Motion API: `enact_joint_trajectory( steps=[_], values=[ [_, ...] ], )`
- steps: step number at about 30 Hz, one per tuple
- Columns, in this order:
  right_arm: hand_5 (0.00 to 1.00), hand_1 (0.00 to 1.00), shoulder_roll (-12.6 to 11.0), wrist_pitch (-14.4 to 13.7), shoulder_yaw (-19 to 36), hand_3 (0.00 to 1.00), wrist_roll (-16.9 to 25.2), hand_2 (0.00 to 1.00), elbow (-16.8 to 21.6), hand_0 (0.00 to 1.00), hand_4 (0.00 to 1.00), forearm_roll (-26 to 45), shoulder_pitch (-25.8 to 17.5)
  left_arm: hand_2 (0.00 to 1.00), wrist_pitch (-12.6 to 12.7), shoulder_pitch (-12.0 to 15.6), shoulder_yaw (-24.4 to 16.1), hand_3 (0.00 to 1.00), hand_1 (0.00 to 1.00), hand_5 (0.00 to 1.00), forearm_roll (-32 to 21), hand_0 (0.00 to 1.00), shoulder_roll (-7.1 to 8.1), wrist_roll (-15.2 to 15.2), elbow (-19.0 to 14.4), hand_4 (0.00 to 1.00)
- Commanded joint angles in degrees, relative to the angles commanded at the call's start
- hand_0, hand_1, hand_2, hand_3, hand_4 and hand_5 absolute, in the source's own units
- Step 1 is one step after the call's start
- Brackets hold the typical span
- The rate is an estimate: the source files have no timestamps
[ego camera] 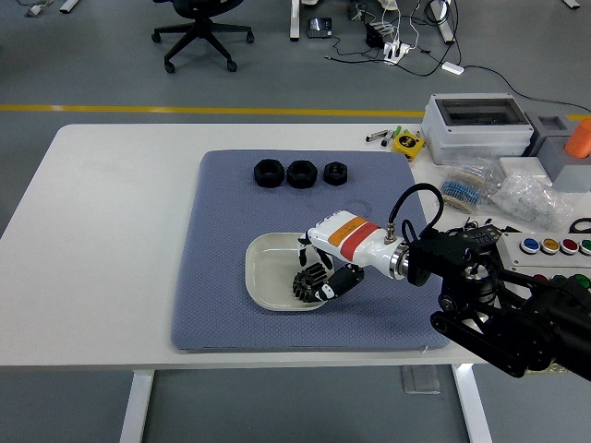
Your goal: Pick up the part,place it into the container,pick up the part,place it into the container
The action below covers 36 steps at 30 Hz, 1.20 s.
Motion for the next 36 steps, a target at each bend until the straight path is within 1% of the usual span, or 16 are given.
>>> enact_joint_trajectory(
  steps=[6, 13, 15, 16, 18, 19, 21, 22, 24, 27, 28, 33, 34, 36],
  values=[
    [0.359, 0.083, -0.32, 0.08, 1.37, 0.522, -0.02, 0.238, 1.17, 0.002, 0.998, 0.22, 0.08, 0.631, 0.02, 0.04, -0.03, 0.581, 0.683, 0.623, 0.02, 0.741, 0.1, 0.0, 0.01, 0.637],
    [0.359, 0.084, -1.43, -0.26, 5.19, 0.52, -0.37, 0.238, 4.53, 0.002, 0.998, -0.22, 0.16, 0.63, 0.08, -0.03, 0.06, 0.582, 0.682, 0.622, -0.04, 0.741, 0.13, -0.07, 0.03, 0.636],
    [0.359, 0.084, -2.21, -1.69, 7.15, 0.52, -0.98, 0.238, 6.1, 0.002, 0.998, -0.2, 0.13, 0.63, 0.09, -0.05, -0.05, 0.582, 0.682, 0.622, 0.11, 0.741, 0.11, -0.04, 0.04, 0.636],
    [0.386, 0.193, -2.33, -2.07, 7.47, 0.514, -1.06, 0.338, 6.32, 0.071, 0.998, -0.15, 0.12, 0.63, 0.1, -0.05, -0.03, 0.581, 0.681, 0.623, 0.12, 0.741, 0.11, -0.05, 0.05, 0.637],
    [0.386, 0.193, -2.78, -4.51, 8.86, 0.514, -1.02, 0.338, 7.06, 0.071, 0.998, 1.07, -0.06, 0.63, 0.11, -0.01, -0.15, 0.581, 0.681, 0.623, 0.17, 0.741, 0.1, -0.03, 0.05, 0.637],
    [0.386, 0.193, -2.98, -6.45, 9.98, 0.514, -0.79, 0.338, 7.45, 0.071, 0.998, 2.88, -0.39, 0.63, 0.11, 0.02, -0.25, 0.581, 0.681, 0.623, 0.3, 0.741, 0.06, 0.0, 0.06, 0.637],
    [0.386, 0.193, -3.15, -8.44, 10.96, 0.514, -0.33, 0.338, 7.77, 0.071, 0.998, 5.11, -0.86, 0.63, 0.09, 0.03, -0.28, 0.581, 0.681, 0.623, 0.43, 0.741, 0.02, 0.01, 0.06, 0.637],
    [0.531, 0.482, -3.36, -9.9, 11.67, 0.575, 0.23, 0.617, 8.09, 0.269, 0.998, 7.53, -1.35, 0.631, 0.07, 0.02, -0.22, 0.581, 0.684, 0.621, 0.44, 0.741, 0.0, 0.0, 0.05, 0.637],
    [0.531, 0.482, -3.97, -11.78, 12.62, 0.575, 1.44, 0.617, 8.83, 0.269, 0.998, 12.18, -2.23, 0.631, 0.09, 0.0, -0.1, 0.581, 0.684, 0.621, 0.3, 0.741, -0.06, -0.04, 0.05, 0.637],
    [0.531, 0.482, -5.31, -12.52, 13.94, 0.575, 3.01, 0.617, 10.14, 0.269, 0.998, 19.63, -3.18, 0.631, 0.13, -0.04, 0.02, 0.581, 0.684, 0.621, 0.02, 0.741, -0.12, -0.07, 0.06, 0.637],
    [0.613, 0.737, -5.81, -12.49, 14.47, 0.81, 3.39, 0.84, 10.6, 0.682, 0.998, 21.86, -3.45, 0.631, 0.14, -0.06, 0.12, 0.582, 0.687, 0.62, -0.14, 0.741, -0.13, -0.1, 0.06, 0.636],
    [0.613, 0.737, -8.02, -12.07, 17.6, 0.81, 4.98, 0.84, 12.67, 0.682, 0.998, 33.78, -4.9, 0.631, 0.18, -0.06, 0.28, 0.582, 0.687, 0.62, -0.37, 0.741, -0.2, -0.17, 0.06, 0.636],
    [0.663, 0.856, -8.38, -12.08, 18.79, 0.905, 5.59, 0.906, 13.01, 0.892, 0.998, 36.39, -5.62, 0.632, 0.16, -0.06, 0.23, 0.582, 0.687, 0.619, -0.27, 0.741, -0.23, -0.16, 0.06, 0.636],
    [0.663, 0.856, -8.63, -12.27, 20.79, 0.905, 6.66, 0.906, 13.31, 0.892, 0.998, 41.23, -6.9, 0.632, 0.15, -0.05, 0.25, 0.582, 0.687, 0.619, -0.2, 0.741, -0.29, -0.18, 0.06, 0.636]
  ],
)
